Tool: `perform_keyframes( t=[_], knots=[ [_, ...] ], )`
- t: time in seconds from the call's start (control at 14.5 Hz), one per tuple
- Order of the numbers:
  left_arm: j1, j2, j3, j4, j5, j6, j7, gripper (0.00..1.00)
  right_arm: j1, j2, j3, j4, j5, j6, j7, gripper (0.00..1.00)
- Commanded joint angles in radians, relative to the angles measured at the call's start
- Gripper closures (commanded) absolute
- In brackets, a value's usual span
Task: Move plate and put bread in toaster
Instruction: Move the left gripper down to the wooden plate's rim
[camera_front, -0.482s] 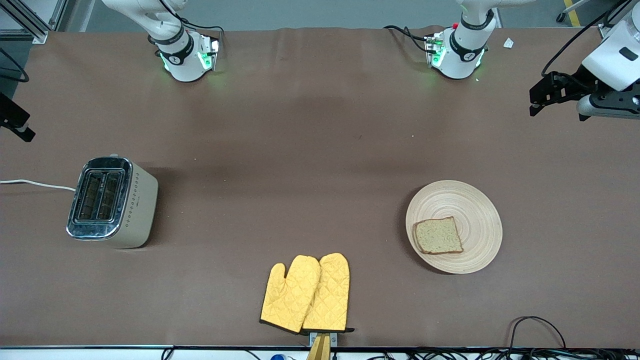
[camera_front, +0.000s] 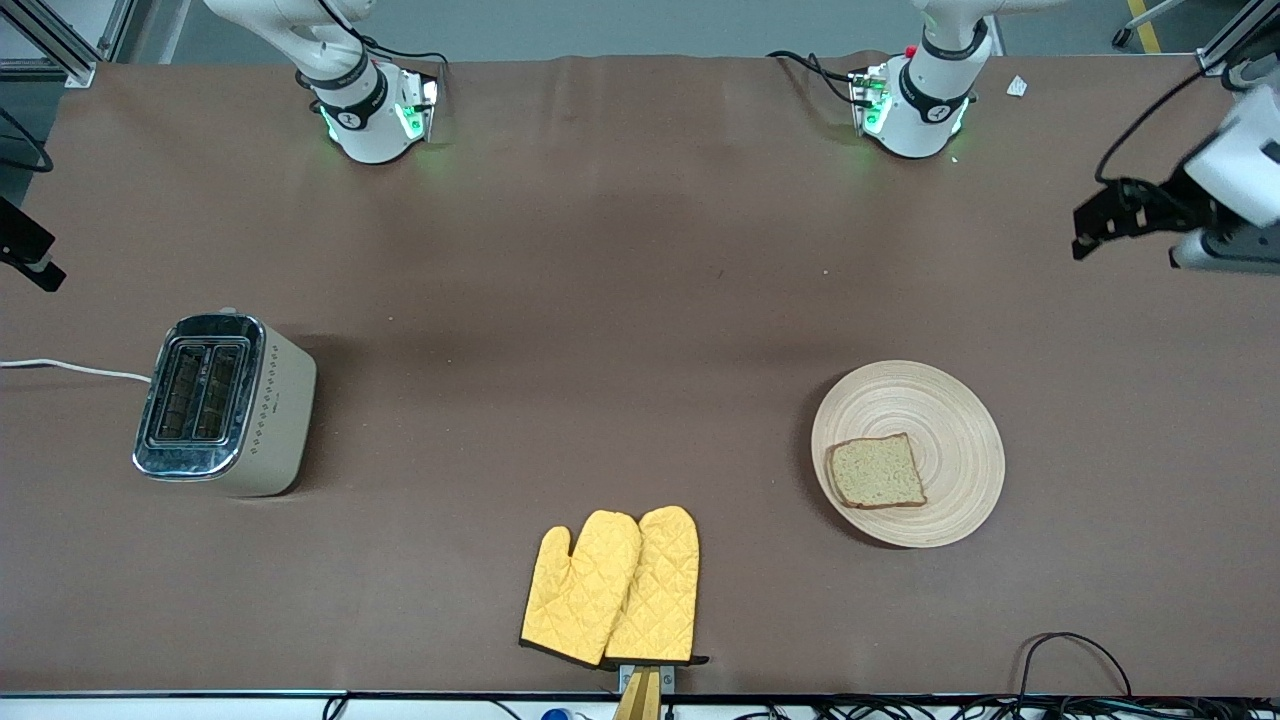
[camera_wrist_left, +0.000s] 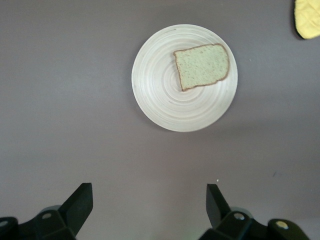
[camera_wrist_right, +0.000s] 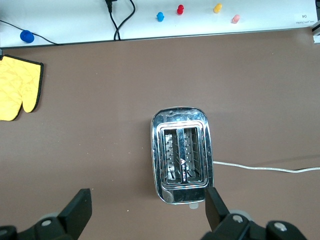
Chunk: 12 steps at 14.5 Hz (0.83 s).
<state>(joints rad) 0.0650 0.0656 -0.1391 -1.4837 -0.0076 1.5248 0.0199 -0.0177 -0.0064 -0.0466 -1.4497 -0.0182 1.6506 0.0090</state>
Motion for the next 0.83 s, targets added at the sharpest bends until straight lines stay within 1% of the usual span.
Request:
perform_keyframes(
  t=[0.0, 0.14, 0.21, 0.41, 0.55, 0.62, 0.76],
  knots=[
    [0.086, 0.158, -0.005, 0.085, -0.140, 0.024, -0.002, 0.00, -0.013, 0.005, 0.007, 0.014, 0.001, -0.012, 0.000, 0.00],
    [0.172, 0.222, -0.005, 0.082, -0.274, 0.081, 0.005, 0.00, -0.010, 0.005, 0.007, 0.014, 0.001, -0.014, 0.002, 0.00],
    [0.186, 0.259, -0.005, 0.079, -0.294, 0.115, 0.014, 0.00, -0.011, 0.005, 0.007, 0.014, 0.001, -0.017, 0.000, 0.00],
    [0.213, 0.353, -0.005, 0.076, -0.308, 0.179, 0.015, 0.00, -0.008, 0.005, 0.007, 0.014, 0.000, -0.017, -0.001, 0.00],
    [0.275, 0.440, -0.005, 0.076, -0.417, 0.186, 0.020, 0.00, -0.008, 0.005, 0.007, 0.014, 0.000, -0.015, 0.000, 0.00],
    [0.313, 0.482, -0.007, 0.076, -0.452, 0.186, 0.050, 0.00, -0.007, 0.005, 0.007, 0.012, 0.000, -0.015, 0.002, 0.00],
    [0.354, 0.560, -0.007, 0.076, -0.535, 0.186, 0.150, 0.00, -0.008, 0.008, 0.007, 0.012, 0.000, -0.017, -0.001, 0.00]
  ],
)
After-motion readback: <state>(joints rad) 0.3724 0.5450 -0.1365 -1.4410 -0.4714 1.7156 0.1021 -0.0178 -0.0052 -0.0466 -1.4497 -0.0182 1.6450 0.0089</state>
